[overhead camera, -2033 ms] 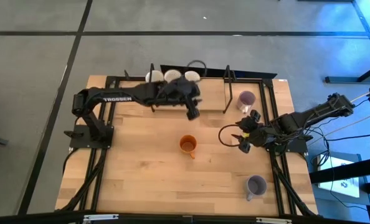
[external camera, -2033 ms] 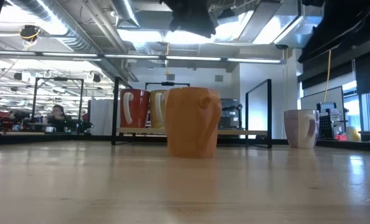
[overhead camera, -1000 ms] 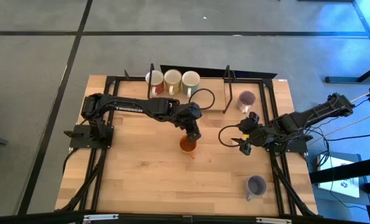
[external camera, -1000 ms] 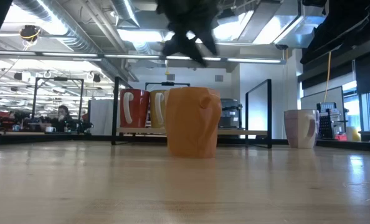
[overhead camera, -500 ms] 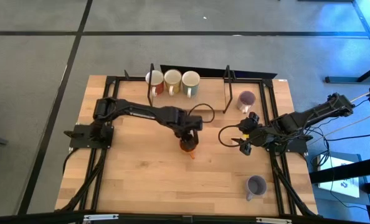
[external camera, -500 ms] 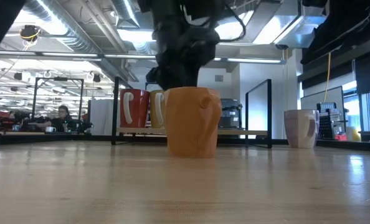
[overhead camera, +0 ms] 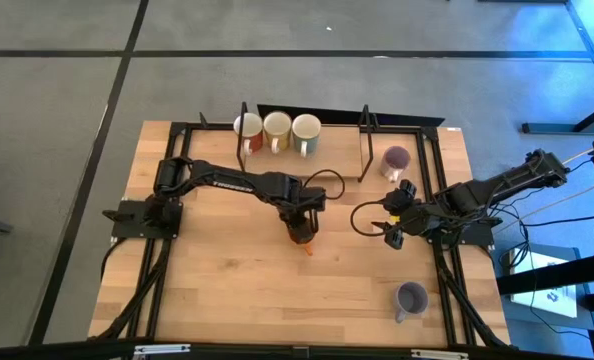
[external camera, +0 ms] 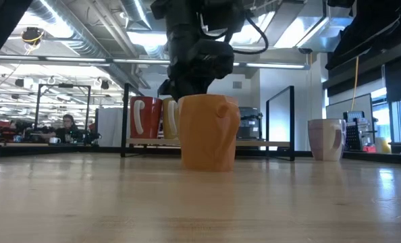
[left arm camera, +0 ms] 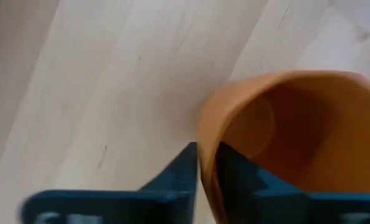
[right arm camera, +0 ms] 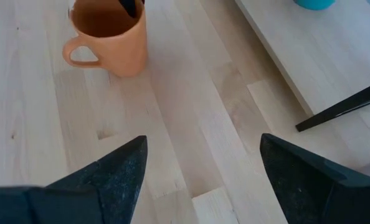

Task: Place coffee mugs
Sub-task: Put the orange mug on the shelf

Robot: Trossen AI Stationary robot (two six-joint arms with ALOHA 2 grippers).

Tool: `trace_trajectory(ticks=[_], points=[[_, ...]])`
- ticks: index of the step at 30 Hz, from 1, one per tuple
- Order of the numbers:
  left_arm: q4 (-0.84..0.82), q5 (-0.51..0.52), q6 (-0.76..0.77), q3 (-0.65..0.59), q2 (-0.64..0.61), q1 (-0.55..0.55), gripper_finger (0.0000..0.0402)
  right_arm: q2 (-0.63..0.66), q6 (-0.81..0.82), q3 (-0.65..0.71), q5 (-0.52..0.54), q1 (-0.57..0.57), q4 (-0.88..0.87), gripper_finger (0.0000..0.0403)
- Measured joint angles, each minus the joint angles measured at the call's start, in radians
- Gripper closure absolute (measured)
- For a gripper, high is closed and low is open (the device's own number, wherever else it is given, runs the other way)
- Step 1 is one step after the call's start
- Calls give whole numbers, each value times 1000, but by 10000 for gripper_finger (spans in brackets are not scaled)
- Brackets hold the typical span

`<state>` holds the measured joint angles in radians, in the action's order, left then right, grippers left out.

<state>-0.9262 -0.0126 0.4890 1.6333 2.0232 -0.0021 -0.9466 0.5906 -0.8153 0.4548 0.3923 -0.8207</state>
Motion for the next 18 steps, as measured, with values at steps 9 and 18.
trace_trajectory(ticks=[9, 18], points=[[-43, 37, -157, -1, -42, 9, 384, 0, -45, 0, -2, 0, -1, 105], [-121, 89, -261, 0, -191, 15, 385, 0, -49, 0, -3, 0, 0, 105]])
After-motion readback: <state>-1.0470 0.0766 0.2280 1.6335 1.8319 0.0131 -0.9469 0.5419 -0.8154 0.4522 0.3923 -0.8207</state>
